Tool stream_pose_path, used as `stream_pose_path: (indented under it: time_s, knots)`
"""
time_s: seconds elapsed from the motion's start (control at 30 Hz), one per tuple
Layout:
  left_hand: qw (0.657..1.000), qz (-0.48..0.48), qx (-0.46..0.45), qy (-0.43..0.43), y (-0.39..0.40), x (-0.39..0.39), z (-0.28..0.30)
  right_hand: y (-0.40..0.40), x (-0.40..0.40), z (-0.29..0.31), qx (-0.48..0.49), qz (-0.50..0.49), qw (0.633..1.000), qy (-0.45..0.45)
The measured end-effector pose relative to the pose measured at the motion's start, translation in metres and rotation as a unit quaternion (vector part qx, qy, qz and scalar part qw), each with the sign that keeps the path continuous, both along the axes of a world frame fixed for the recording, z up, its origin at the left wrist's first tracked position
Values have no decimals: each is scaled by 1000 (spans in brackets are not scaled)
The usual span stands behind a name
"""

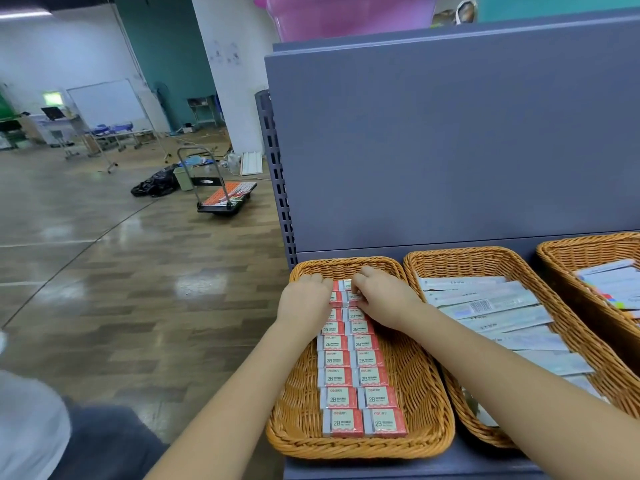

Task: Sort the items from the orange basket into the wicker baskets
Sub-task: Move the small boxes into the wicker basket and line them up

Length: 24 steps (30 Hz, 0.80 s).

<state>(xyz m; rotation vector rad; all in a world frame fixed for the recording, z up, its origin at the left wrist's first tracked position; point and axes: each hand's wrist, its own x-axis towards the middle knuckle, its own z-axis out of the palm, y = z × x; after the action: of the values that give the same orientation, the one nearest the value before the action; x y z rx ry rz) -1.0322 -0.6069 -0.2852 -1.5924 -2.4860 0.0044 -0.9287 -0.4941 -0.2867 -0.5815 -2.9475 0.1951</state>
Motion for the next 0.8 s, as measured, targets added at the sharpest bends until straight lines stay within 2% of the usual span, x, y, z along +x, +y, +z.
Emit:
stream_pose_path:
  time_s: [0.2,0.43,0.63,0.8]
  knots:
    - [1000,-10,13,15,15,3,13,6,7,14,43,-39,997,46]
    - [998,-53,-3,30,57,31,11,28,49,19,95,-78,992,-11]
    - [995,-89,12,32,103,86,35,65,109,42,105,-129,986,-12]
    - [993,-114,3,29,153,160,48,111,183,51,101,-181,978,-12]
